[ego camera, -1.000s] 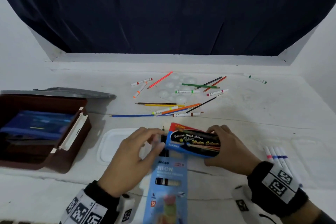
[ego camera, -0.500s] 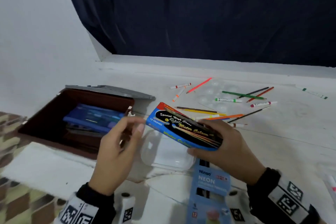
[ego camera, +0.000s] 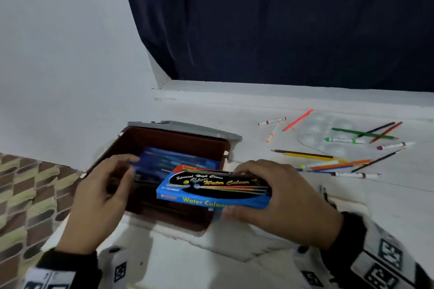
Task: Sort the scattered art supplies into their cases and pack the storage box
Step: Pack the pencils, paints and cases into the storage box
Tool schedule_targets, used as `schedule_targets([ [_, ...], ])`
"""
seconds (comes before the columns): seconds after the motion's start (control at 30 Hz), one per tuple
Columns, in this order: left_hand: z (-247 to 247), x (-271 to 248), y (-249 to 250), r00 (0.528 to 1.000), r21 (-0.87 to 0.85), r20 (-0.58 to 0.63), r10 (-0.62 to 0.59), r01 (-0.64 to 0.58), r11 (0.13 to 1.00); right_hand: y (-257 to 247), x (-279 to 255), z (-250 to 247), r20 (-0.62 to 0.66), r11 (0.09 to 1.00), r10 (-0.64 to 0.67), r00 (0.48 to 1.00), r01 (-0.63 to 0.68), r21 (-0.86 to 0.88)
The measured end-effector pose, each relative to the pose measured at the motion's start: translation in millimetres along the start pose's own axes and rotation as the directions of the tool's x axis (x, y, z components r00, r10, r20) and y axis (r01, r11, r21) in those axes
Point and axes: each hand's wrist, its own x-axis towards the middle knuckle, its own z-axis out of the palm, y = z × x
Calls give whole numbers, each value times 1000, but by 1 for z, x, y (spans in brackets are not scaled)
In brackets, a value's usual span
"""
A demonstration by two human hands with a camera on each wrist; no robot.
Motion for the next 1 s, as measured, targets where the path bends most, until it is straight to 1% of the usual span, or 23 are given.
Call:
schedule_targets([
  [0.07, -16, 19, -27, 995, 68, 77, 58, -63, 996, -21, 17, 21, 63, 990, -3, 998, 12, -142],
  [0.13, -31, 36, -52, 981, 71, 164, 101, -114, 991, -42, 36, 46, 137, 954, 22, 990, 20, -298],
  [0.2, -37, 49, -69, 955, 71, 247, 165, -188, 980, -57, 49, 61, 181, 920, 59, 982, 17, -391],
  [0.27, -41, 61, -83, 920, 75, 315, 236, -272, 959, -70, 62, 73, 229, 899, 93, 969, 17, -438],
  [0.3, -42, 66, -89, 906, 62, 337, 257, -294, 954, -75, 66, 77, 269, 893, 113, 957, 21, -449],
  [0.4, -40, 81, -101, 874, 11, 382, 301, -330, 944, -82, 81, 89, 348, 881, 187, 919, 1, -473],
  [0.47, -33, 87, -106, 838, 7, 436, 327, -367, 930, -80, 90, 99, 384, 880, 211, 899, -3, -476],
  [0.53, -27, 89, -109, 804, 52, 516, 297, -375, 925, -77, 94, 113, 404, 867, 196, 894, 35, -498],
  [0.6, -23, 88, -112, 772, 150, 581, 257, -413, 898, -71, 93, 123, 413, 846, 164, 896, 87, -526],
  [0.67, -21, 86, -114, 738, 232, 632, 238, -473, 850, -66, 91, 124, 427, 865, 190, 884, 55, -499],
  [0.73, -21, 85, -115, 714, 278, 668, 211, -503, 818, -61, 90, 119, 465, 880, 250, 849, 1, -474],
  [0.8, -21, 84, -114, 701, 323, 690, 182, -522, 789, -58, 91, 118, 502, 864, 289, 815, 4, -504],
  [0.9, -21, 84, -111, 690, 353, 706, 156, -535, 768, -58, 96, 123, 554, 832, 302, 775, 69, -550],
  [0.97, -22, 84, -109, 687, 348, 710, 155, -534, 771, -55, 100, 128, 568, 810, 324, 757, 89, -580],
  [1.0, -22, 84, -108, 689, 345, 707, 163, -536, 771, -53, 101, 130, 559, 797, 337, 758, 87, -598],
])
